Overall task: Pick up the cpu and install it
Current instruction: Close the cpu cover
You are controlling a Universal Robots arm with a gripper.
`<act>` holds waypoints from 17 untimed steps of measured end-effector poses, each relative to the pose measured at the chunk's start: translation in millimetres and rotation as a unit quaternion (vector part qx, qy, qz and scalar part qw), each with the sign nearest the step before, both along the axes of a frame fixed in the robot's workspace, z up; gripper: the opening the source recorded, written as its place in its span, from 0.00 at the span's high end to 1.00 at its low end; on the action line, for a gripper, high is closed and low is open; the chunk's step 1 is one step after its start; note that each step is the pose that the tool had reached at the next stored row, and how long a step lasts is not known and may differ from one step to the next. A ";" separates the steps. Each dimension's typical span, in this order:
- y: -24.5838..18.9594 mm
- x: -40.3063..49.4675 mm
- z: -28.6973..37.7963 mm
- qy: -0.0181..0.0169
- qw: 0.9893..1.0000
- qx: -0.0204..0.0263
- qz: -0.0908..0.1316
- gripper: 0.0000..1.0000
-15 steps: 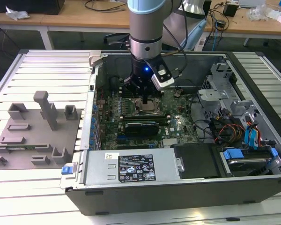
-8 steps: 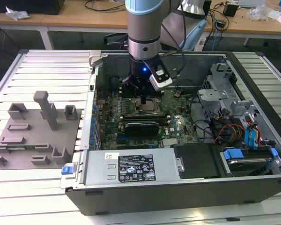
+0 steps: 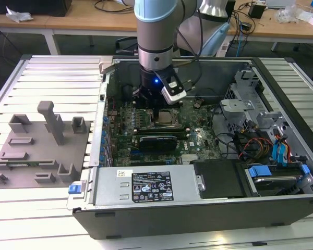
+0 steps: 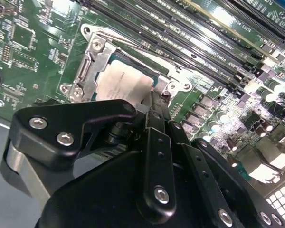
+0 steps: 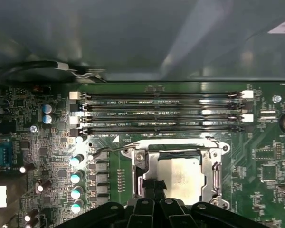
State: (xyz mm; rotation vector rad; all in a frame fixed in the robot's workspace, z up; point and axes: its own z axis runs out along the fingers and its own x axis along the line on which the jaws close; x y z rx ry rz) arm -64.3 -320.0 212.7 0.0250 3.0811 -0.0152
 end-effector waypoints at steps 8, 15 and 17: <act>0.0 -3.8 -2.9 0.000 1.000 0.000 0.000 0.89; 0.0 -3.8 13.0 0.000 1.000 -0.001 0.000 0.89; 0.0 -3.8 13.0 0.000 1.000 -0.001 0.000 0.89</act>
